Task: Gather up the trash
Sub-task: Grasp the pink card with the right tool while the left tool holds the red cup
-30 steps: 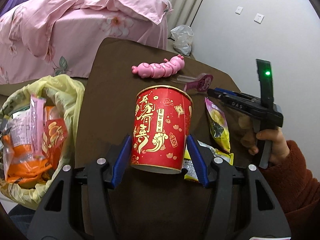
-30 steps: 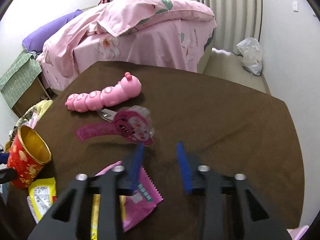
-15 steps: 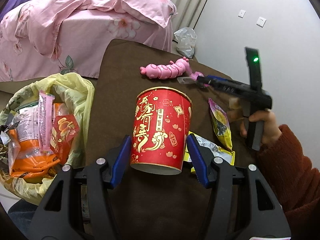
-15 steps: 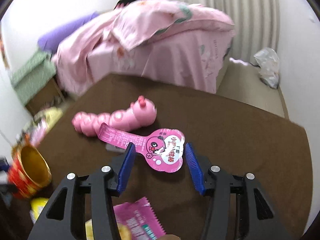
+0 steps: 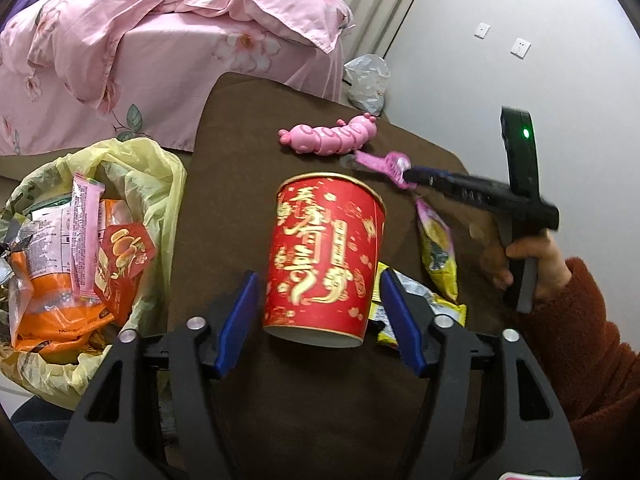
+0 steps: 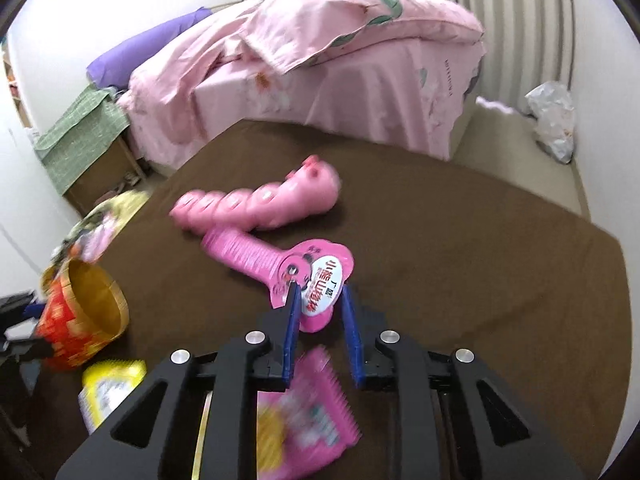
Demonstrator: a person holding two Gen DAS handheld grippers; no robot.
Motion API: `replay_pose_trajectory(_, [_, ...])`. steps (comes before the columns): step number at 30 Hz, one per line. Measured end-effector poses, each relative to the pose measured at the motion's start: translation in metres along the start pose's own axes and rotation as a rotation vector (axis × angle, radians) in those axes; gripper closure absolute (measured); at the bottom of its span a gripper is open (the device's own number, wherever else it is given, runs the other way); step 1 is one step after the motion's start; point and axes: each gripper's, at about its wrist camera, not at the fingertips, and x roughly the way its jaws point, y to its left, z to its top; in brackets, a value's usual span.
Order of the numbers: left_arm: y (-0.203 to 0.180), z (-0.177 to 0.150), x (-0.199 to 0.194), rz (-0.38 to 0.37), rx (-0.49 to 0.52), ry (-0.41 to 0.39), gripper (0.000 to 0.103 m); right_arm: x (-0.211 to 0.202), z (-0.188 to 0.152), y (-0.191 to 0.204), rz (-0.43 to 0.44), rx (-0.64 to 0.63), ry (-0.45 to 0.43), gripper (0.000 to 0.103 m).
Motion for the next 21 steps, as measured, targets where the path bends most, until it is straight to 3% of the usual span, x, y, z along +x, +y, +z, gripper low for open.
replay_pose_trajectory(3, [-0.001,0.003,-0.005,-0.011,0.005,-0.004,0.040,-0.015,-0.013,0.012,0.043,-0.029,0.006,0.082])
replay_pose_trajectory(5, [0.000,0.007,-0.008,-0.005,-0.001,-0.016,0.039,-0.030,-0.017,0.015,0.046,-0.028,-0.039,0.080])
replay_pose_trajectory(8, [0.001,0.014,-0.012,-0.014,-0.025,-0.036,0.037,-0.038,-0.019,0.017,0.003,-0.056,-0.086,0.041])
replay_pose_trajectory(16, [-0.009,0.016,-0.003,-0.006,0.022,0.000,0.031,-0.002,-0.005,0.035,-0.063,-0.272,-0.026,0.041])
replay_pose_trajectory(19, [-0.011,0.014,0.001,-0.002,0.042,0.027,0.031,0.015,0.001,0.029,-0.062,-0.238,0.002,0.041])
replay_pose_trajectory(21, [-0.011,0.014,0.003,-0.002,0.043,0.040,0.031,0.015,0.004,0.021,-0.026,-0.176,0.007,0.054])
